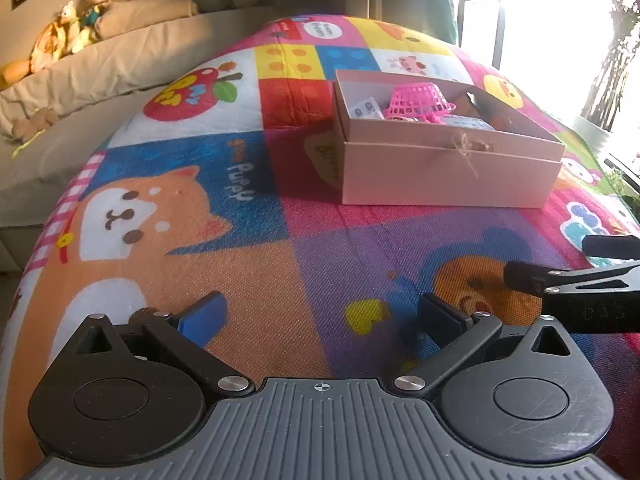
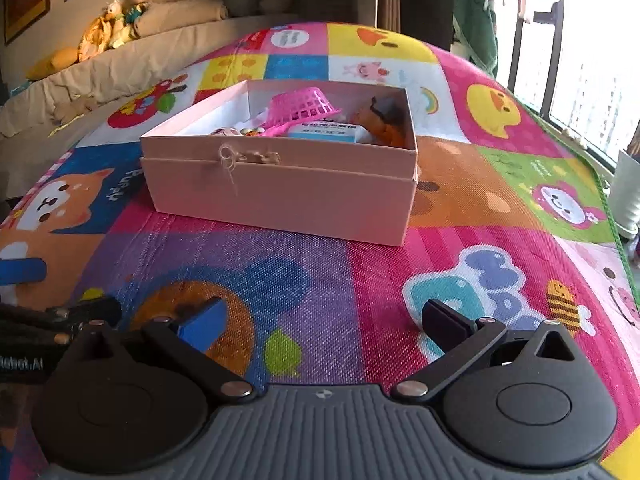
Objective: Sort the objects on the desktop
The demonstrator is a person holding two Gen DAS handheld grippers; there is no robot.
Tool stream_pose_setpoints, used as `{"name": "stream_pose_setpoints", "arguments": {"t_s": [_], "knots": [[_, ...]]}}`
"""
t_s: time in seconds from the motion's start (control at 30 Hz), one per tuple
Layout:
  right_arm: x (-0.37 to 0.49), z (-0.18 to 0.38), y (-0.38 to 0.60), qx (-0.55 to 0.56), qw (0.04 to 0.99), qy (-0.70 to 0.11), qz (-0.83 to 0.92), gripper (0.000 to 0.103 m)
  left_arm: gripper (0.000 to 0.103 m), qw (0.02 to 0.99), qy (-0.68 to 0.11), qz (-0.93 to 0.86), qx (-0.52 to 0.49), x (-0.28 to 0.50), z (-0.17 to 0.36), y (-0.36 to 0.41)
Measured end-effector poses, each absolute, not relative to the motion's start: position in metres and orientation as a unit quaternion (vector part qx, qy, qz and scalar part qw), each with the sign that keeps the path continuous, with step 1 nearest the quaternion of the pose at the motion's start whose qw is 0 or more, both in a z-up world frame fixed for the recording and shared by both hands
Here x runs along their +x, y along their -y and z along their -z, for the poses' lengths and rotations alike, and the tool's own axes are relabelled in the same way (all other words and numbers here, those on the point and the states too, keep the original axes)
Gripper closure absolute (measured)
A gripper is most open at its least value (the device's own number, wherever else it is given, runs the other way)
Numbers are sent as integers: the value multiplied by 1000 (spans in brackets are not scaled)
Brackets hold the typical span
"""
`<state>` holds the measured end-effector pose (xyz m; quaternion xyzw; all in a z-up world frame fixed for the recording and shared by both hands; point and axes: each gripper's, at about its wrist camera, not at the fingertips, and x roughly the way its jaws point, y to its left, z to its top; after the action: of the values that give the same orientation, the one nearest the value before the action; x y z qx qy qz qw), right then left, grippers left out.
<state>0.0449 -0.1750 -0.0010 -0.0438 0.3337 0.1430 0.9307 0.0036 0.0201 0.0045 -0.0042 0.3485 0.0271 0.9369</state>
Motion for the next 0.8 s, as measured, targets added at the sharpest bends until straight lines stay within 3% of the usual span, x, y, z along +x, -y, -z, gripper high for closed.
{"name": "stream_pose_setpoints", "arguments": {"t_s": [0.8], "knots": [[46, 0, 175, -46, 930, -335, -142, 0, 0, 937, -349, -27, -7, 3, -5, -20]]}}
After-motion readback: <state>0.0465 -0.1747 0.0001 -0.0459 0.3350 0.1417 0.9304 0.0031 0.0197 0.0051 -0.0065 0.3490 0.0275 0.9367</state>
